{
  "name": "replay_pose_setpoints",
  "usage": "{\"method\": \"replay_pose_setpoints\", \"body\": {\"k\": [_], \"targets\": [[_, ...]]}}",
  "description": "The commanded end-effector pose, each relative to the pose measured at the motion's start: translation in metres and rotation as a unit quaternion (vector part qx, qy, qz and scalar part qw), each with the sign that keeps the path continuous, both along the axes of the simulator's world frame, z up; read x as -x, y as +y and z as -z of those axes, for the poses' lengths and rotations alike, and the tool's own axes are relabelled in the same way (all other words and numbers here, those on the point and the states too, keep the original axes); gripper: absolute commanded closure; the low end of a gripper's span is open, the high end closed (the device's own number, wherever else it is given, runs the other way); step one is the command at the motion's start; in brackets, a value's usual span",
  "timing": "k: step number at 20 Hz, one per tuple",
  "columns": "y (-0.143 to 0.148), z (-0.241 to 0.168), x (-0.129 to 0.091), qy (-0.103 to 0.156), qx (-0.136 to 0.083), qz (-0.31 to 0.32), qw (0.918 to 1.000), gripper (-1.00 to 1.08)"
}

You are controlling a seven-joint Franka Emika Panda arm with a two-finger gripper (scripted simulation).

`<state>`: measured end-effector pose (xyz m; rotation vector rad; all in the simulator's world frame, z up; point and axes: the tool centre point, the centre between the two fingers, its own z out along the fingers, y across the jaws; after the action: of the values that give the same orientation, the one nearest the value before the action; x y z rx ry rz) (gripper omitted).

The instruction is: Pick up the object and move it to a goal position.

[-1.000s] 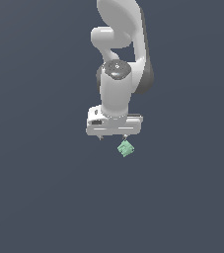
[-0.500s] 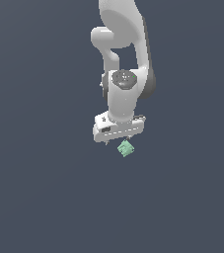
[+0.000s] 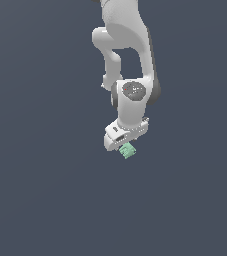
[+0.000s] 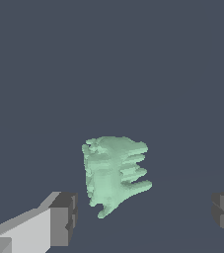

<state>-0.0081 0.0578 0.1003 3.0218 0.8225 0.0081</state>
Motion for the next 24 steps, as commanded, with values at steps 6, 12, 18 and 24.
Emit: {"method": "replay_pose_setpoints", "body": {"k": [6,12,18,24], "targets": [[0.012,0.014,0.005,0.004,-0.003,-0.052,0.9986,-0.92],[0.013,0.015,0.006,0.004,-0.004,-0.056,0.9984,-0.92],[0.013,0.033,0.007,0.004,-0.004,-0.057,0.9983,-0.92],[0.013,0.061,0.007,0.004,-0.004,-0.059,0.9983,-0.92]]}}
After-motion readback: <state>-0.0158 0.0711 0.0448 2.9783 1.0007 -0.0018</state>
